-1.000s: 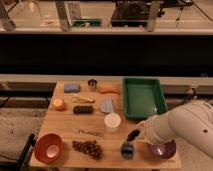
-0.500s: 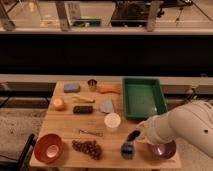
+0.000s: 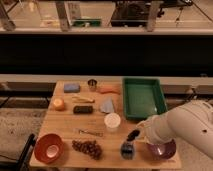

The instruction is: Place brush in plastic cup

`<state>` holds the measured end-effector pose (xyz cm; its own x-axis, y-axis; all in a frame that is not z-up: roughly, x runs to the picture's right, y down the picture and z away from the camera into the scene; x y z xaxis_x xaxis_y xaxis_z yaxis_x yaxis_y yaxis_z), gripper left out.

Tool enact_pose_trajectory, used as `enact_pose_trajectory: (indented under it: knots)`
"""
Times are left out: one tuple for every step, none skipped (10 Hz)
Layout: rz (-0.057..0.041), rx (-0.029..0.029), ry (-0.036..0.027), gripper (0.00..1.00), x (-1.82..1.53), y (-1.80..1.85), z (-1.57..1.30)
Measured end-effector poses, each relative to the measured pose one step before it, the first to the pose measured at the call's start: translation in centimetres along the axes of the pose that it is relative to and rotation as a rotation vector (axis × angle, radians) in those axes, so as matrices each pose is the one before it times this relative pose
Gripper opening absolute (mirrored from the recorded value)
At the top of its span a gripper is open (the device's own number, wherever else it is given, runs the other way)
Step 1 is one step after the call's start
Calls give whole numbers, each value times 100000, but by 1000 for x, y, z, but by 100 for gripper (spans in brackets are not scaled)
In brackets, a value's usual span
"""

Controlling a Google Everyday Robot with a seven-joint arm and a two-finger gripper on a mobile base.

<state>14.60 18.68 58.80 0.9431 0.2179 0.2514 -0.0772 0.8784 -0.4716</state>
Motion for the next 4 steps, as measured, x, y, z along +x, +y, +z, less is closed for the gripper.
enact_pose_trajectory:
  knots:
    - [-491, -95, -4, 78, -292, -28, 139]
    - [-489, -467, 661, 80, -30, 175, 93]
    - [-107, 255, 33, 80, -86, -61, -48]
    - [-2, 334, -117, 80, -67, -66, -6]
